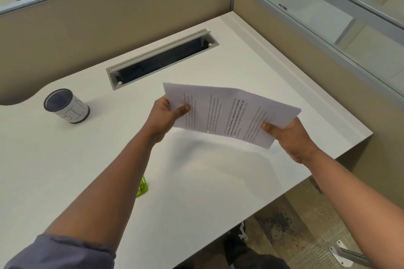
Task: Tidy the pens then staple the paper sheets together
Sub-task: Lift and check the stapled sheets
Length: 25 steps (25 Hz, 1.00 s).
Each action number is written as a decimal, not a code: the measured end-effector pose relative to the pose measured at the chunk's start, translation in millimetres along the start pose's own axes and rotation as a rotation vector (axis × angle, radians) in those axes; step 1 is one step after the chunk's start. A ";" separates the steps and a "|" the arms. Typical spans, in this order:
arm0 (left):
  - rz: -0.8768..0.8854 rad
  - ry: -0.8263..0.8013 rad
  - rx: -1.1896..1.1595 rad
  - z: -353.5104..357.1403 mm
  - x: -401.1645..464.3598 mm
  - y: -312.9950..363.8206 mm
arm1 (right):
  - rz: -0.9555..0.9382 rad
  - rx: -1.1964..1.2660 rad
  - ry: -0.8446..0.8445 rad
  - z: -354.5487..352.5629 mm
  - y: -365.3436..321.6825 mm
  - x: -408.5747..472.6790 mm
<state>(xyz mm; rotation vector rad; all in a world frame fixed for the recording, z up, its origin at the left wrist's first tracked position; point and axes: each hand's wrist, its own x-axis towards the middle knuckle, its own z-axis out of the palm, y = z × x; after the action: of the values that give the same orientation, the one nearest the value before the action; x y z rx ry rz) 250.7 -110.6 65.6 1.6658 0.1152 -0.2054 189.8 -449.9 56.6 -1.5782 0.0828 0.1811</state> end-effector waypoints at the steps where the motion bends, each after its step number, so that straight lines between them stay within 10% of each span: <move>1: 0.003 0.019 -0.041 3.8 -3.1 -6.1 | -0.001 -0.010 0.021 1.4 2.3 -0.7; 25: 0.002 0.230 -0.075 42.2 -27.3 -45.4 | 0.063 -0.056 0.169 15.6 42.0 -9.8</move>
<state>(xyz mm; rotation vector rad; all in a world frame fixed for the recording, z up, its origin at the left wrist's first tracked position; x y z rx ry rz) 212.2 -146.4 22.9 1.6106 0.2912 -0.0074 172.2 -435.6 16.7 -1.6459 0.2619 0.0997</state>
